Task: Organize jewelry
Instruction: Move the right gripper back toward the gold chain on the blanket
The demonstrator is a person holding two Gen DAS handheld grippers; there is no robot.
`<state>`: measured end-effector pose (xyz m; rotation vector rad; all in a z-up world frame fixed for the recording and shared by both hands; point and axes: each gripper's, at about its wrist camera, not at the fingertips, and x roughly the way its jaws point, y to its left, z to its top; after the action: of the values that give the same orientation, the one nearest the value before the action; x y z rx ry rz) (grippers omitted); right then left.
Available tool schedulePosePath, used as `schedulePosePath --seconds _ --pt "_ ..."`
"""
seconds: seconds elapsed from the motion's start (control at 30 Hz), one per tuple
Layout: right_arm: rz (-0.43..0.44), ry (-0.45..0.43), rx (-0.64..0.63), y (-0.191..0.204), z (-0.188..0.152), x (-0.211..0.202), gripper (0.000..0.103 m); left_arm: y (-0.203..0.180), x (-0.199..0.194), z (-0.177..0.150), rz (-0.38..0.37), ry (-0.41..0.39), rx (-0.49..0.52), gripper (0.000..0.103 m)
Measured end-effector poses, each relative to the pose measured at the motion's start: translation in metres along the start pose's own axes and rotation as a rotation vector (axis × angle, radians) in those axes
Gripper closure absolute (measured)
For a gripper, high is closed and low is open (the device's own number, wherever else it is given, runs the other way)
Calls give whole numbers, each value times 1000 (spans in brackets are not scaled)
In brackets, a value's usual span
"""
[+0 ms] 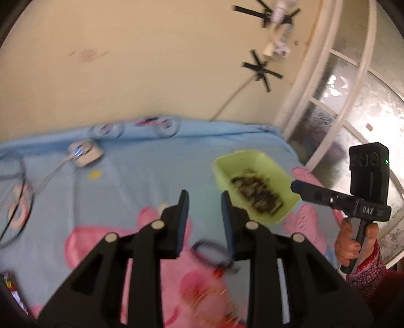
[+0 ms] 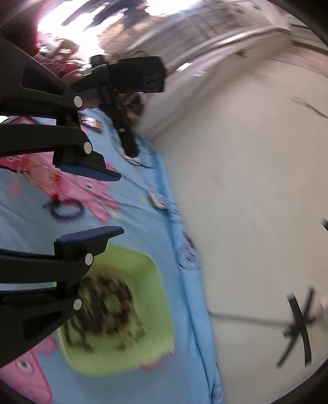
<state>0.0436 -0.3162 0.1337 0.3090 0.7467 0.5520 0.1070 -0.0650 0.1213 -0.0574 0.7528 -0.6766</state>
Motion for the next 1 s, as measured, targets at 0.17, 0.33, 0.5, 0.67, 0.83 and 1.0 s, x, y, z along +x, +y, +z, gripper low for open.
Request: schedulePosePath --seconds 0.17,0.33,0.5,0.67,0.83,1.0 --pt "-13 136 -56 25 -36 44 91 30 -10 -44 5 40 -77 78" --pt "-103 218 -70 24 -60 72 94 37 -5 -79 -57 82 -125 78" --pt "-137 283 -63 20 -75 85 103 3 13 -99 -125 142 -48 78" --pt "-80 358 -103 39 -91 97 103 -21 24 -118 -108 194 43 78" --pt "-31 348 -111 51 -93 98 103 4 19 -128 -81 208 -24 79" --pt "-4 291 -84 49 -75 83 103 33 9 -120 30 176 -70 79"
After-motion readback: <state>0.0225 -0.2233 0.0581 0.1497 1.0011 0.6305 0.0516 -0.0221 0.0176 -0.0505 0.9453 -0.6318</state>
